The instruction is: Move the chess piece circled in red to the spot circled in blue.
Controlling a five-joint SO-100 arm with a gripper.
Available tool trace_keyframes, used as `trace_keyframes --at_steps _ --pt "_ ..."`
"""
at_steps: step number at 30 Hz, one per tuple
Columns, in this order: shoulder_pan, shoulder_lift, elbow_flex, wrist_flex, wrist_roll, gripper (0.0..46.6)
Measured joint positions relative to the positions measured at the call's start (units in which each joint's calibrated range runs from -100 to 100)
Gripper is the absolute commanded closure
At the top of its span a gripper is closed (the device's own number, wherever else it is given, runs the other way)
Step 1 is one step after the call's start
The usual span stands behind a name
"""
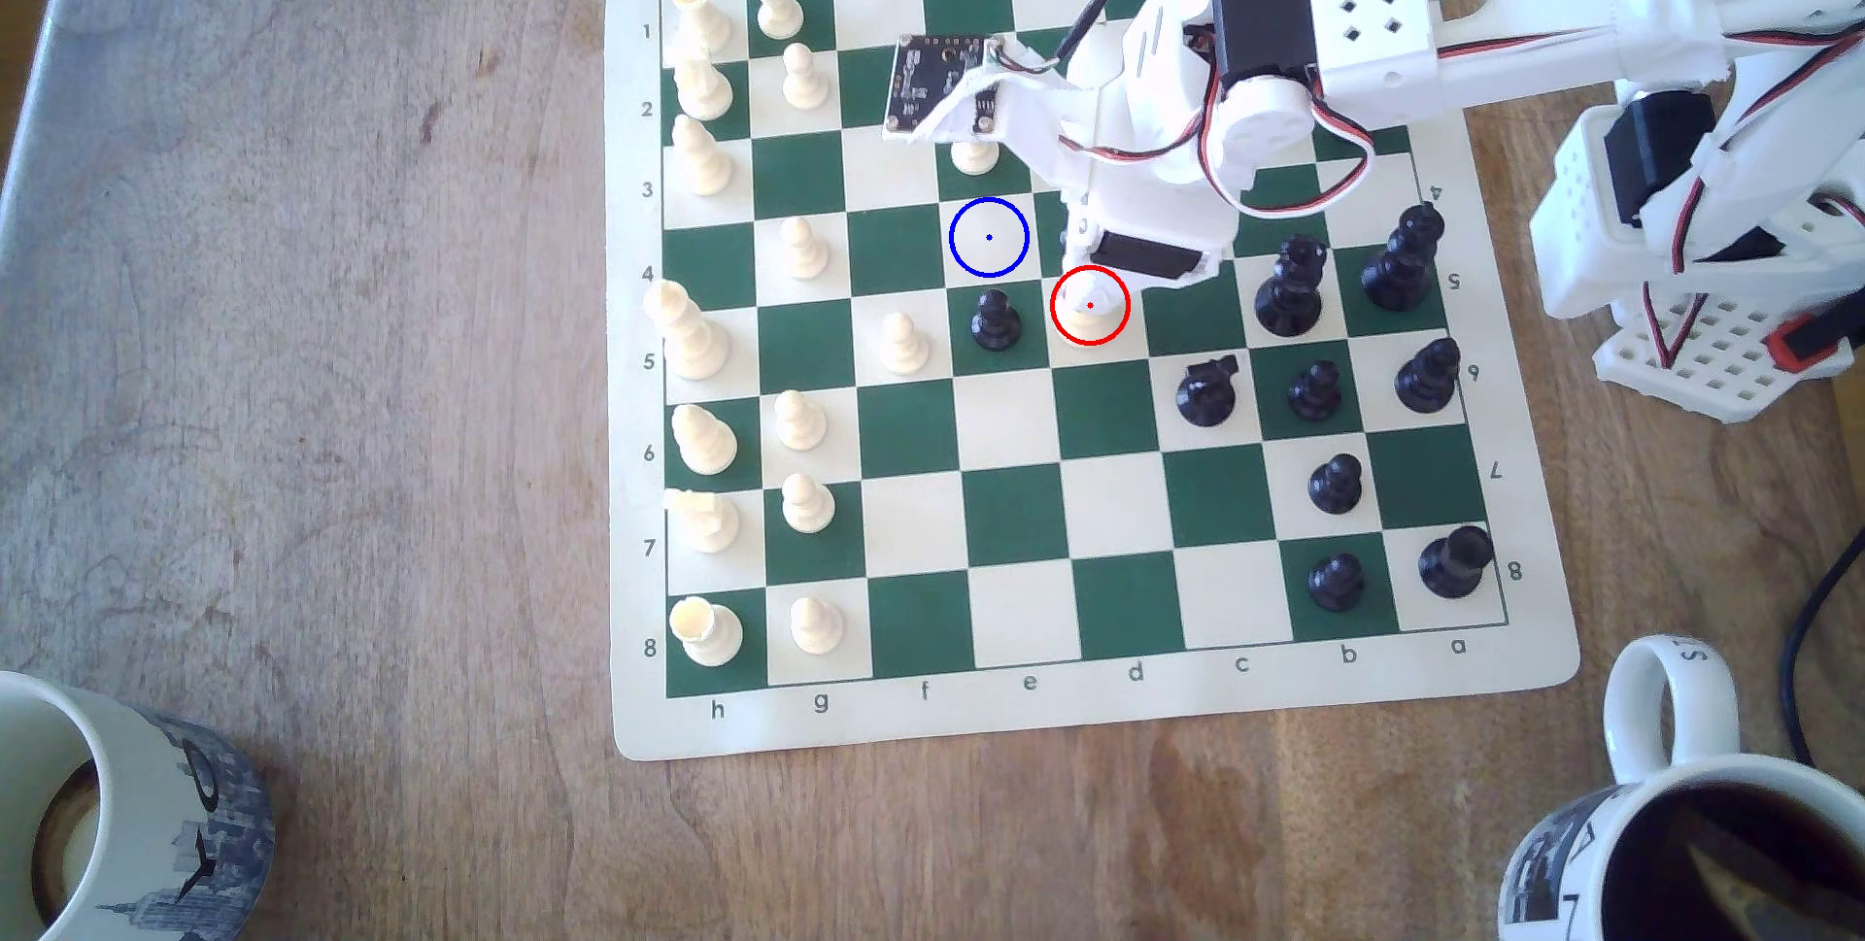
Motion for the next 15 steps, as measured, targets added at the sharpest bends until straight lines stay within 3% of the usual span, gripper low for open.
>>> trace_keyframes --at_steps 4,15 --pt "0.0 0.0 0.0 0.0 0.0 46.4" --pt "-1.0 0.0 -5.2 6.5 0.0 46.4"
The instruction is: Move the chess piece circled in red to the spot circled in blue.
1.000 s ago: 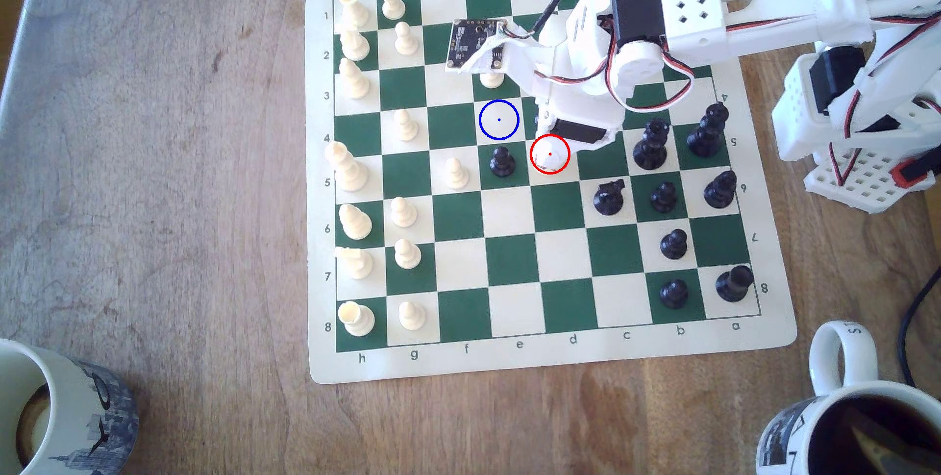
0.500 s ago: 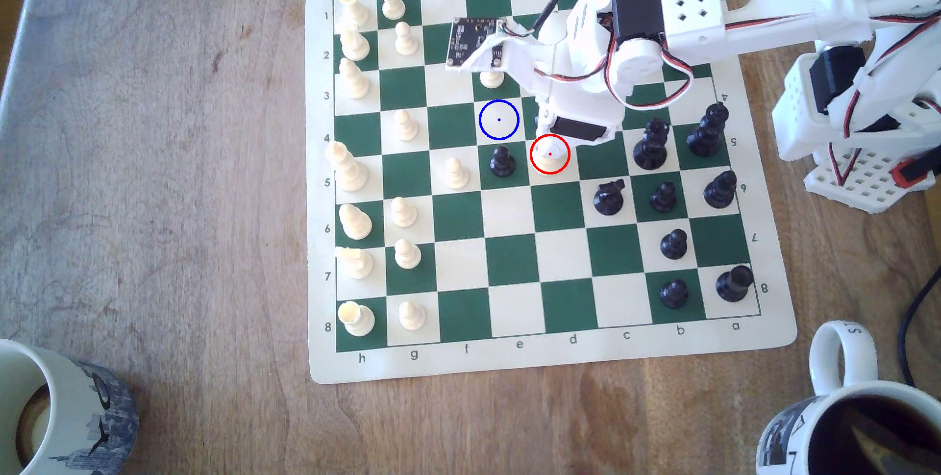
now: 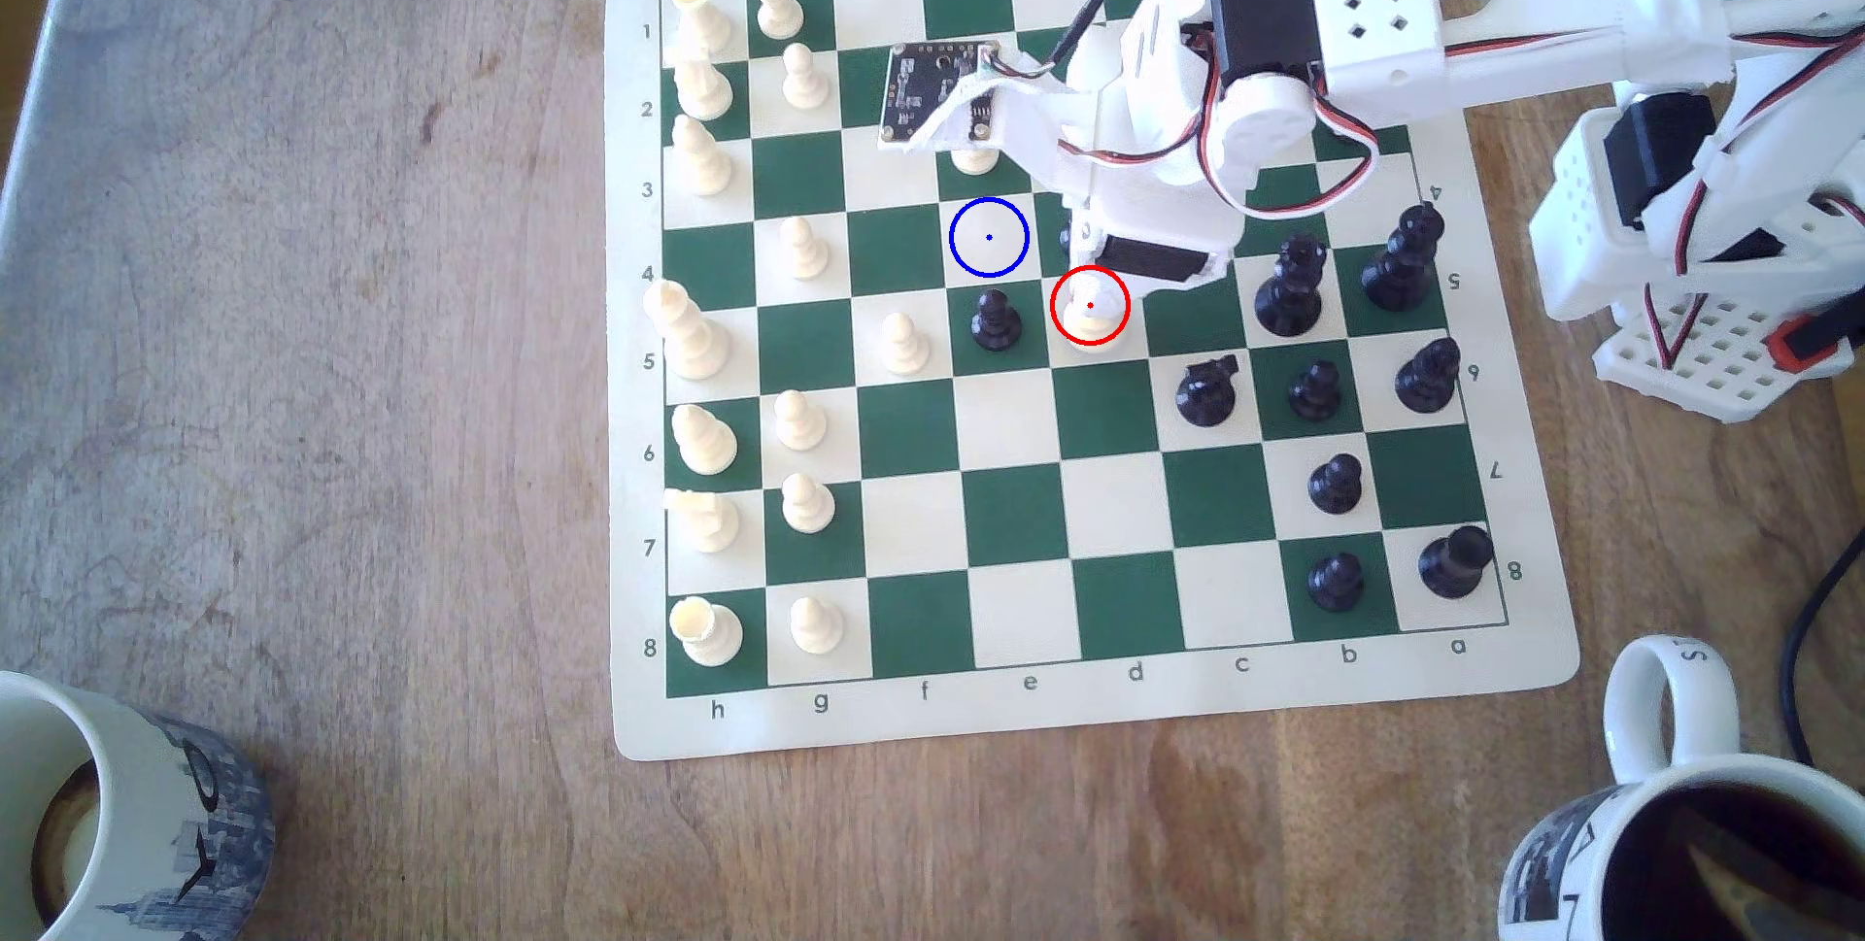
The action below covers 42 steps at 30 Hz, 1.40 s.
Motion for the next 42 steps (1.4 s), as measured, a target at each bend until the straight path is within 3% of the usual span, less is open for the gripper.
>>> trace_keyframes --at_steps 12,27,42 --pt "2.2 0.0 -12.7 6.3 0.0 46.4" --pt "7.4 10.1 -12.7 -5.1 0.9 46.4" --pt "8.2 13.6 -12.7 -7.3 2.5 46.4"
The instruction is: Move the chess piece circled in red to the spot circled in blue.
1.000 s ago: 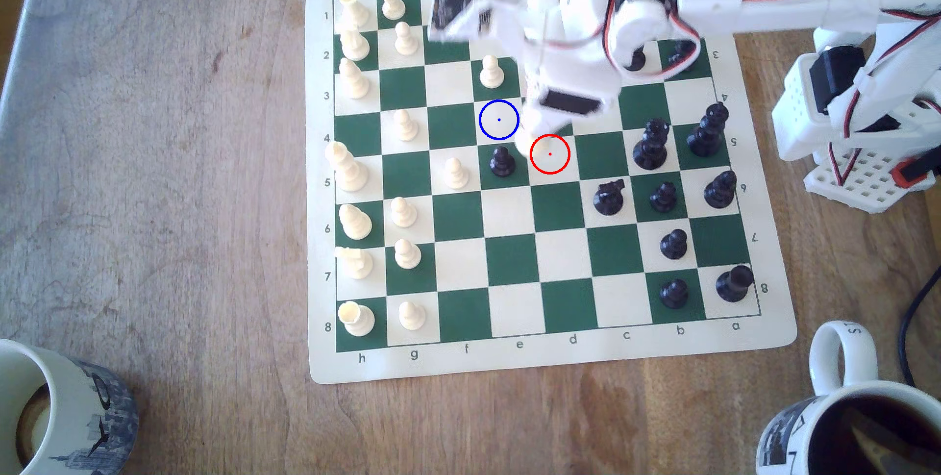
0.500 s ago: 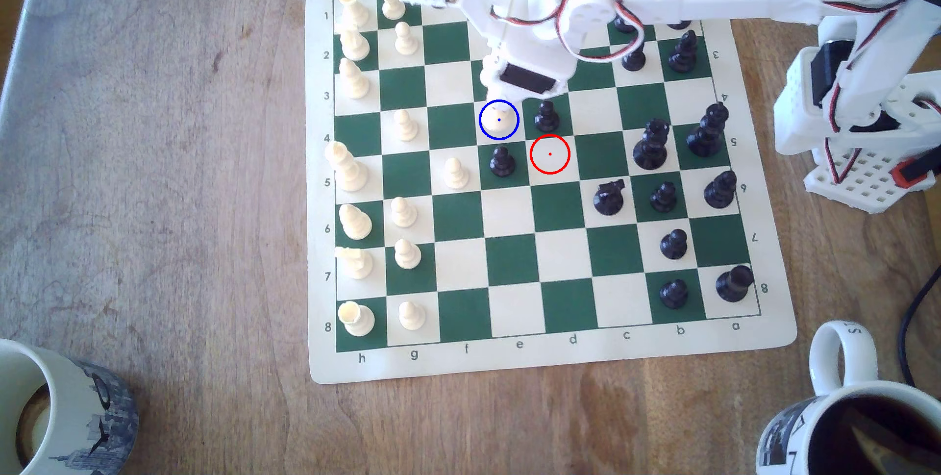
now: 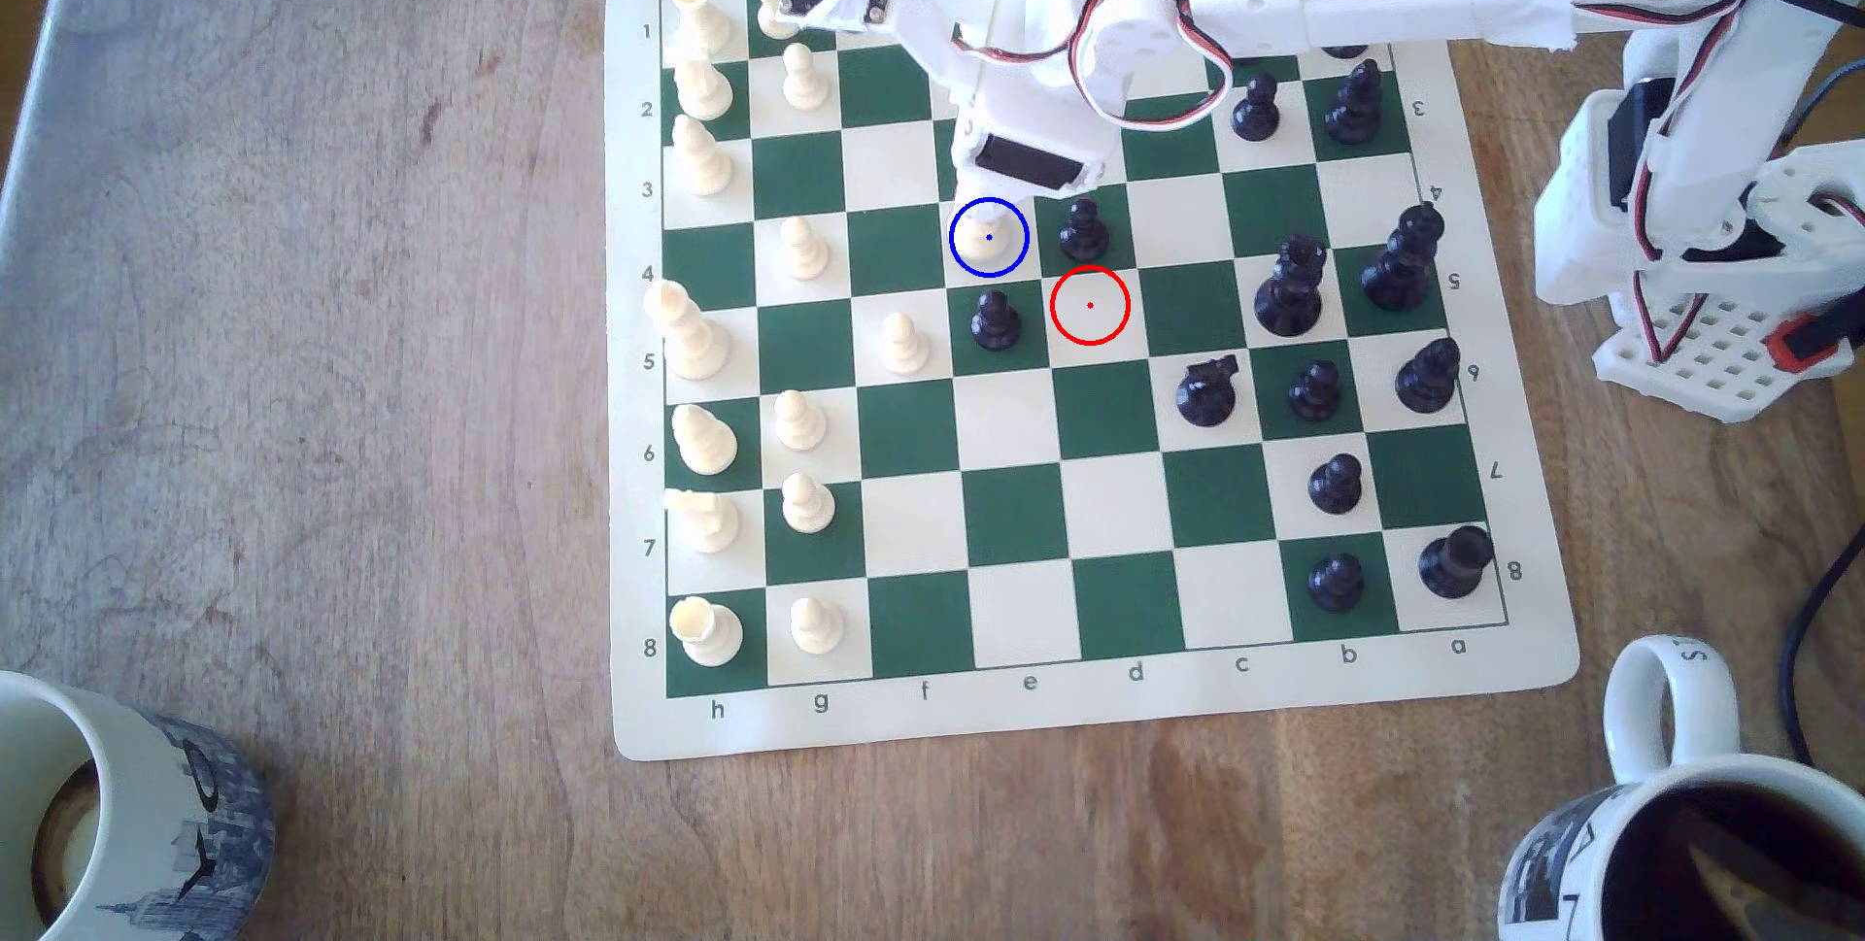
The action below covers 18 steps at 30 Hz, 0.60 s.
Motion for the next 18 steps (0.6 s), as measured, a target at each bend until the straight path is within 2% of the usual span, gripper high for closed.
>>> trace_keyframes --at_steps 12,14,18 --pt "0.0 2.1 -0.1 0.0 0.3 46.1" --pt "0.0 2.1 -0.1 0.0 0.3 34.4" --pt "0.0 2.1 -0.1 -0.7 0.0 29.1"
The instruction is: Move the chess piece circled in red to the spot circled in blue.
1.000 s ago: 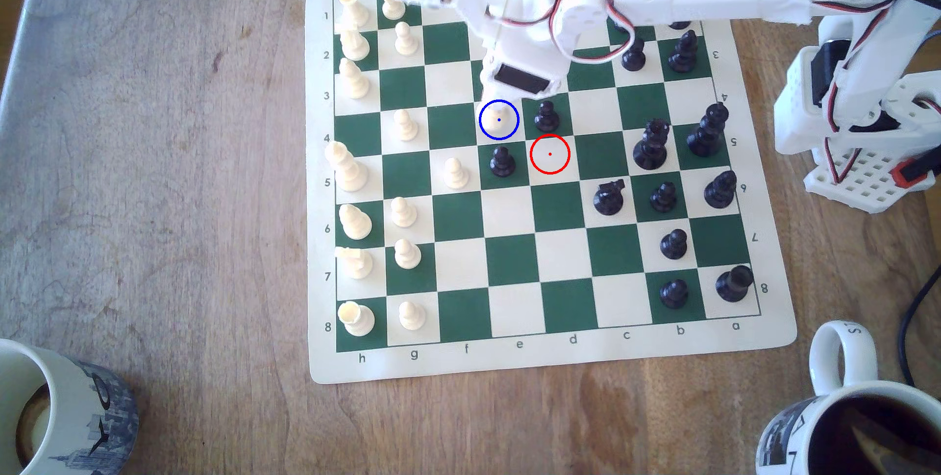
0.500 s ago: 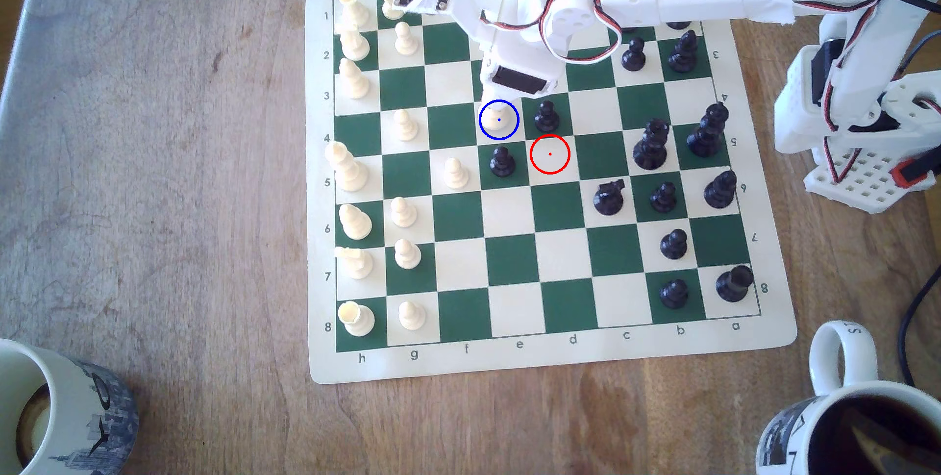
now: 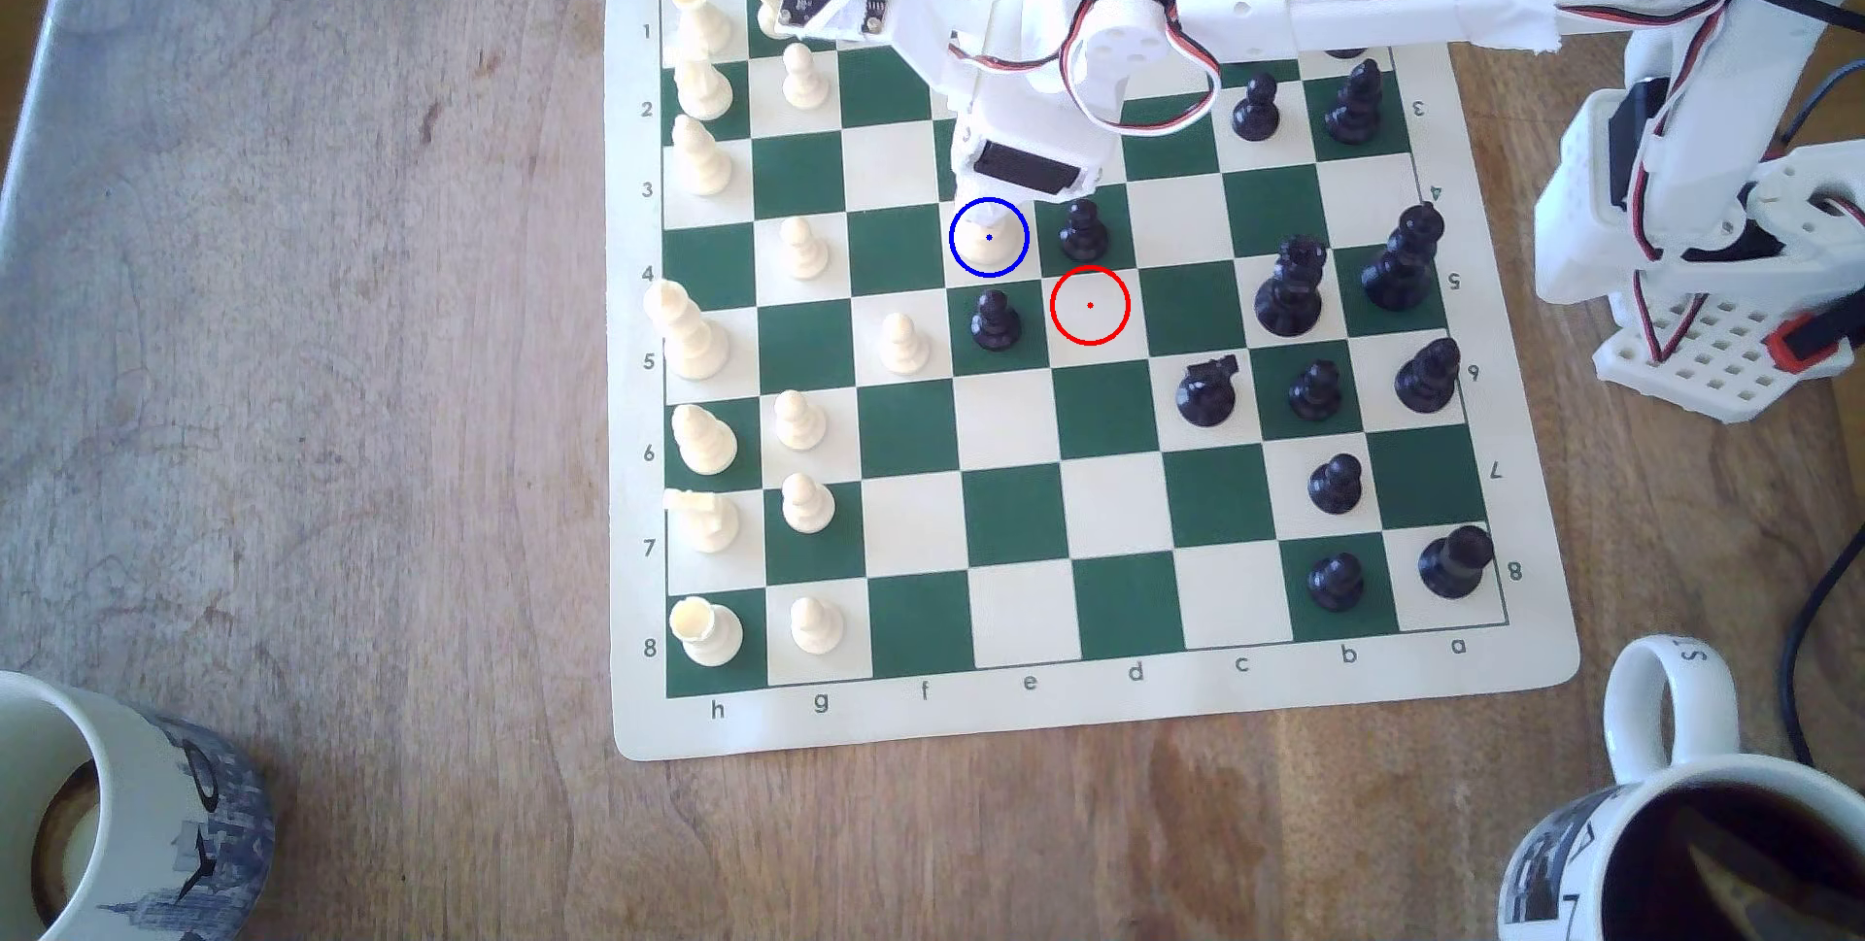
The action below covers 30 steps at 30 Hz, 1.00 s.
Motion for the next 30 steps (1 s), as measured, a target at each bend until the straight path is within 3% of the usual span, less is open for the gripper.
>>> trace_keyframes --at_steps 12,20,24,25,27,30 --pt "1.6 -2.3 0.1 2.1 -0.1 28.1" --pt "-0.7 -15.5 7.9 8.1 -0.3 27.9" --pt "-2.4 -30.8 25.5 0.2 0.0 36.4" --pt "-2.0 -34.0 29.6 -2.0 0.0 42.0" --pt "-0.4 -41.6 43.4 -14.6 -0.4 46.2" --pt "-0.4 -48.8 57.8 -36.6 -2.0 46.4"
